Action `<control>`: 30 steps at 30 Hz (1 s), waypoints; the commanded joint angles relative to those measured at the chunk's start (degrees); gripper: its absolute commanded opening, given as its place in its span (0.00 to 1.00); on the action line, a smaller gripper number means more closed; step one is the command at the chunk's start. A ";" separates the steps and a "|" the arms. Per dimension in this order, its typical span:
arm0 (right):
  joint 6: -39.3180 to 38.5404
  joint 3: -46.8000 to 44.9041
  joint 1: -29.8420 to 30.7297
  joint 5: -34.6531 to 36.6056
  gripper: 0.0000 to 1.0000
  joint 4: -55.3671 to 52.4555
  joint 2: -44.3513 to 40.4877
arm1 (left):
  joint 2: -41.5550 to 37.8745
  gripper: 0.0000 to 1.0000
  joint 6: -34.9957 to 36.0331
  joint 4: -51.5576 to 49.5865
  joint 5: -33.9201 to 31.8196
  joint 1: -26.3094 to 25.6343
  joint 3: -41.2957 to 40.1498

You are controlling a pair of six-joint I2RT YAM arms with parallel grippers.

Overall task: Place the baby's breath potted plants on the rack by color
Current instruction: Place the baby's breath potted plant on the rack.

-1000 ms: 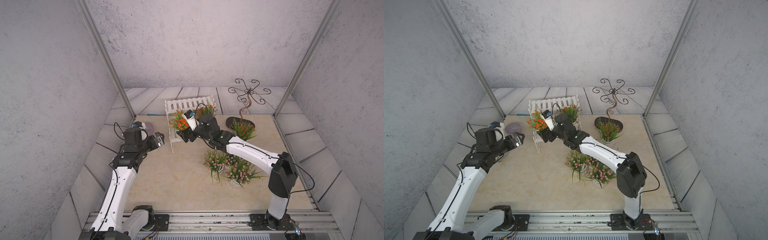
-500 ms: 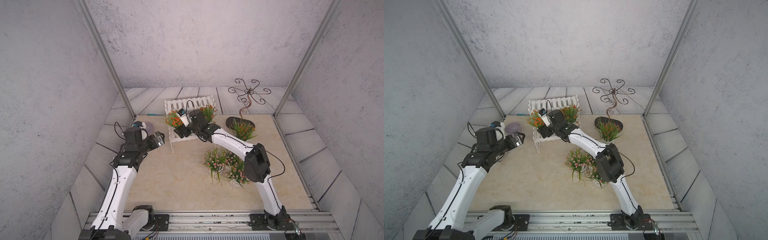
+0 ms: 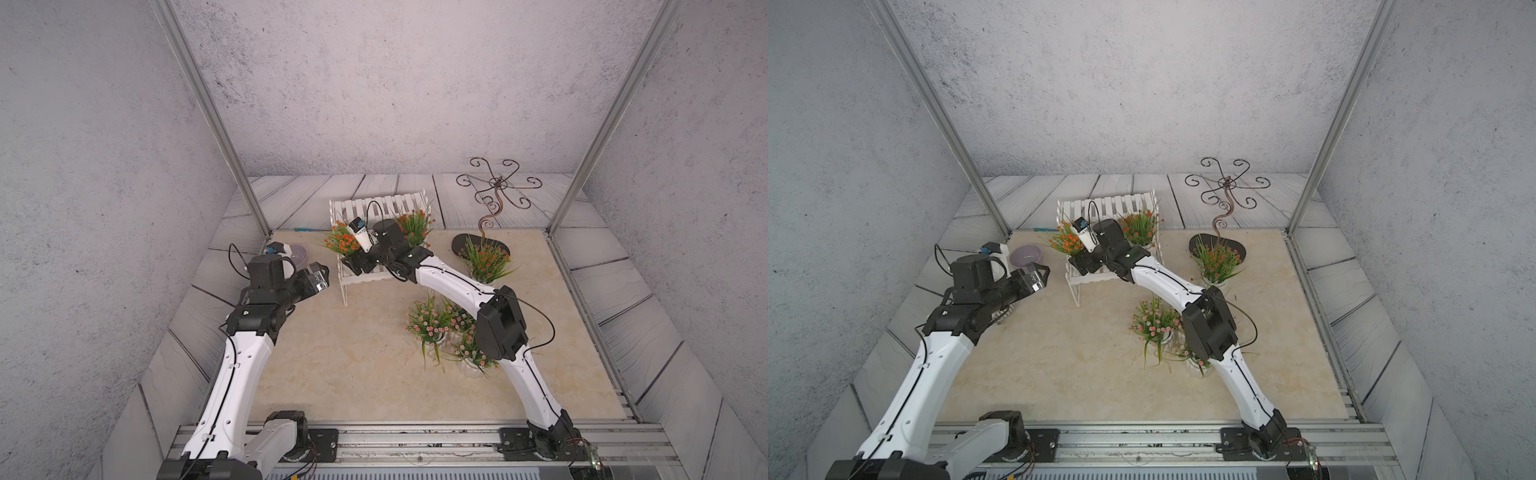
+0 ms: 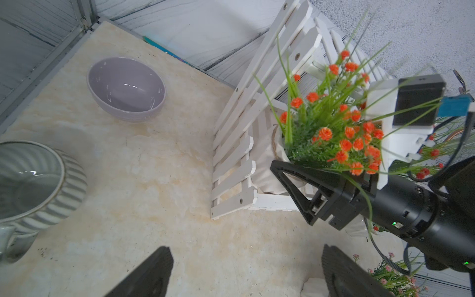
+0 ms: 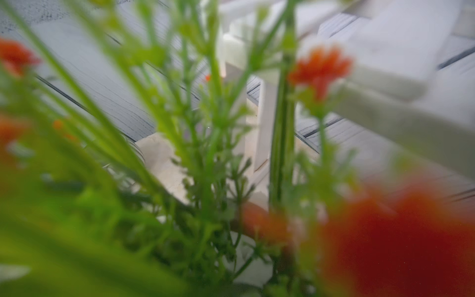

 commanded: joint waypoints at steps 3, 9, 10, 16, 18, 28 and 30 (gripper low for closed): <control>-0.76 3.17 -0.08 -2.06 0.91 1.99 4.34 | -0.32 0.95 0.06 0.81 0.18 0.16 -0.25; -0.39 -5.90 -0.25 -0.25 0.99 5.97 -2.36 | -0.47 0.95 0.32 0.35 0.09 0.16 0.37; -0.42 -7.83 -0.41 -0.05 0.99 6.63 -4.07 | -0.45 0.95 0.32 0.32 0.05 0.16 0.45; -0.39 -17.43 -0.61 1.03 0.99 7.67 -13.60 | -0.31 0.95 0.50 0.40 -0.38 0.20 0.36; -0.51 -20.85 -0.61 1.15 0.99 7.80 -17.01 | -0.32 0.95 0.71 0.37 -0.74 0.19 0.36; 3.23 -35.32 -0.69 4.07 0.99 0.98 -37.95 | -0.59 0.95 2.43 -0.60 -2.87 -1.10 0.77; 4.22 -38.61 -1.31 7.01 0.99 -0.92 -42.21 | -0.29 0.95 3.57 -0.99 -5.26 -3.69 1.28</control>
